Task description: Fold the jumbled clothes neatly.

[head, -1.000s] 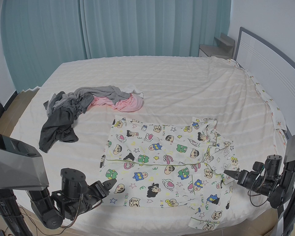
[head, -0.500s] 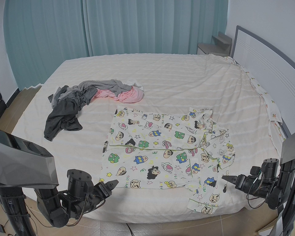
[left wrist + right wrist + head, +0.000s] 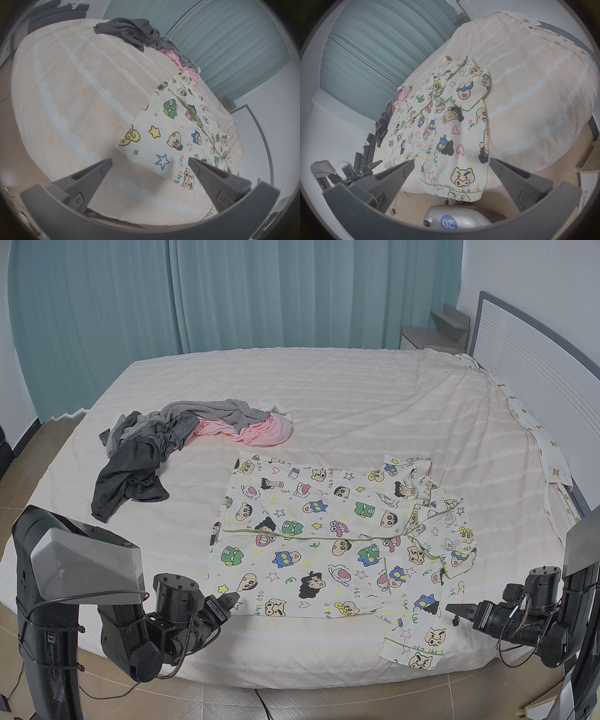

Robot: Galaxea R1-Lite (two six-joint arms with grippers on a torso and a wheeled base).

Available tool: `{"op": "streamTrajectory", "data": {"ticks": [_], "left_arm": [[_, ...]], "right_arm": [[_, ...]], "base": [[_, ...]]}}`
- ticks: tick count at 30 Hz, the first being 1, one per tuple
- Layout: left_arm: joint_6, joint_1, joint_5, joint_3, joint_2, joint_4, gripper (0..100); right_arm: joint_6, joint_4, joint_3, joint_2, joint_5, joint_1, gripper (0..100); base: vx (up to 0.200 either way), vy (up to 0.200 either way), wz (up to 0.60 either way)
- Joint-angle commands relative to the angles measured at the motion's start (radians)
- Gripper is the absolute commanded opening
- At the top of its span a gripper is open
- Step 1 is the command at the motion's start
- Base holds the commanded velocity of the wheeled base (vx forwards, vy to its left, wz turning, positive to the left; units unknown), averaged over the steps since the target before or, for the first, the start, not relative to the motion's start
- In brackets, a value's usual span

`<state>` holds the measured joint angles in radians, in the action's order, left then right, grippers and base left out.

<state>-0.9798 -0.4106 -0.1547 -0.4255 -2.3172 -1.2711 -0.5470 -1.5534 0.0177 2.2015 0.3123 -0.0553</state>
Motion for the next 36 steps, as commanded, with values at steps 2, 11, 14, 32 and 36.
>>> {"op": "streamTrajectory", "data": {"ticks": [2, 11, 14, 32, 36], "left_arm": [[0.001, 0.003, -0.002, -0.052, -0.027, 0.004, 100], [0.004, -0.002, -0.039, -0.200, -0.028, 0.216, 100], [0.004, 0.000, -0.048, -0.222, -0.024, 0.237, 0], [0.009, 0.001, -0.055, -0.206, 0.022, 0.234, 0], [0.009, 0.009, -0.072, -0.203, 0.036, 0.234, 0]], "right_arm": [[-0.001, -0.013, -0.004, 0.004, 0.001, -0.003, 100], [0.004, -0.014, -0.002, 0.030, 0.001, 0.000, 100], [0.009, -0.014, -0.002, 0.047, 0.002, 0.006, 100], [0.148, -0.013, 0.065, 0.231, 0.005, -0.012, 100], [0.144, -0.013, 0.065, 0.234, 0.005, -0.051, 100]], "base": [[0.000, 0.000, 0.00], [0.000, 0.000, 0.00], [0.000, 0.000, 0.00], [0.000, 0.000, 0.00], [0.000, 0.000, 0.00]]}}
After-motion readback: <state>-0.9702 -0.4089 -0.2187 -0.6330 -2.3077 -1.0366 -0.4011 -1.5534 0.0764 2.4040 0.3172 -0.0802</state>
